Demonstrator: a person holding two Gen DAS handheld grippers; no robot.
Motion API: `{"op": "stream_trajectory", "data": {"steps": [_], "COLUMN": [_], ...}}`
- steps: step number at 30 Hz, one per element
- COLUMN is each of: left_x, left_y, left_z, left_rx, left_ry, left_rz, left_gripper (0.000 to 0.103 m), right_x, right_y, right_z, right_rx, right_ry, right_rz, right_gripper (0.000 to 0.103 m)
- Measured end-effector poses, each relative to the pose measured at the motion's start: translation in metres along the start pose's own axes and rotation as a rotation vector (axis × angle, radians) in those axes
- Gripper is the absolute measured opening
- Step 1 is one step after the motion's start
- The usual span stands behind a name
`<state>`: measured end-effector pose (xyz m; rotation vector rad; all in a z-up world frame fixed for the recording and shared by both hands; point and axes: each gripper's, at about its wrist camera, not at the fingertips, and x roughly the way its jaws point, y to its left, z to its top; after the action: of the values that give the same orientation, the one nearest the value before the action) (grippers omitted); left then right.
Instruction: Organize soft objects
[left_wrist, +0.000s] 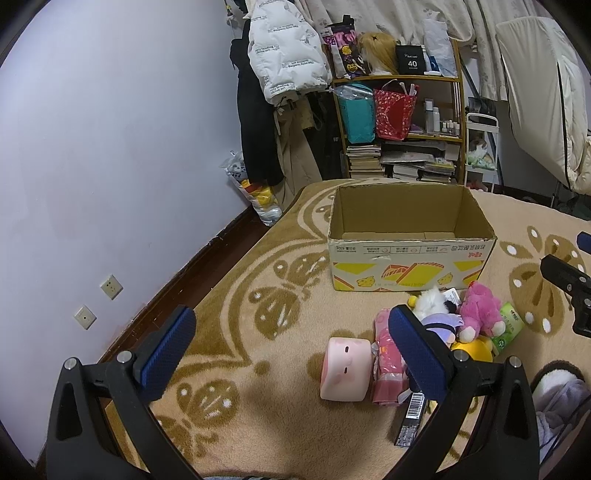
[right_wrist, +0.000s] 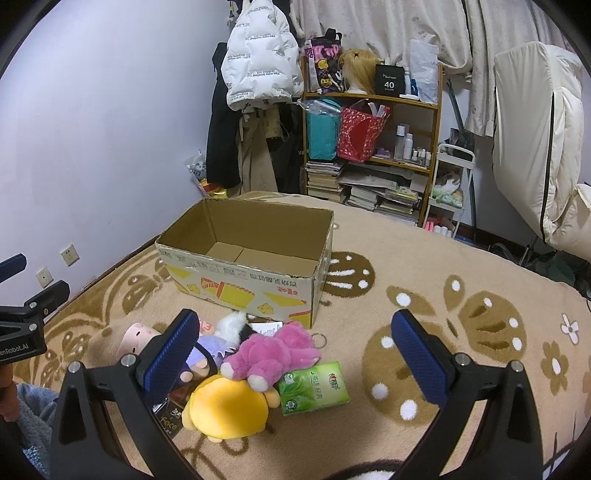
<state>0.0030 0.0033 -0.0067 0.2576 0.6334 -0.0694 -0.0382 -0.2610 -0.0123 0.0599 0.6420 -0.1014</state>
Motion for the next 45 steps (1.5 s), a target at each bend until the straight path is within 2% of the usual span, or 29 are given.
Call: {"op": "stream_trajectory", "data": {"steps": [37, 43, 45], "left_x": [0.0, 0.014, 0.02], "left_y": [-0.001, 0.0, 0.001], "left_z": [0.0, -0.002, -0.002], "left_rx": [0.004, -0.003, -0.011], "left_ry": [0.003, 0.059, 0.08], "left_rz": [0.0, -0.016, -0.034], "left_gripper": [0.103, 0.103, 0.103], "right_x": [0.001, 0.007, 0.018], "right_y": [0.001, 0.001, -0.001], "right_z": [0.0, -0.001, -0.002], "right_rx": [0.004, 0.019, 0.024], "right_ry": [0.001, 0.022, 0.057], "right_rz": [-0.001, 0.021, 0.026], "right_gripper": [0.103, 0.103, 0.103]}}
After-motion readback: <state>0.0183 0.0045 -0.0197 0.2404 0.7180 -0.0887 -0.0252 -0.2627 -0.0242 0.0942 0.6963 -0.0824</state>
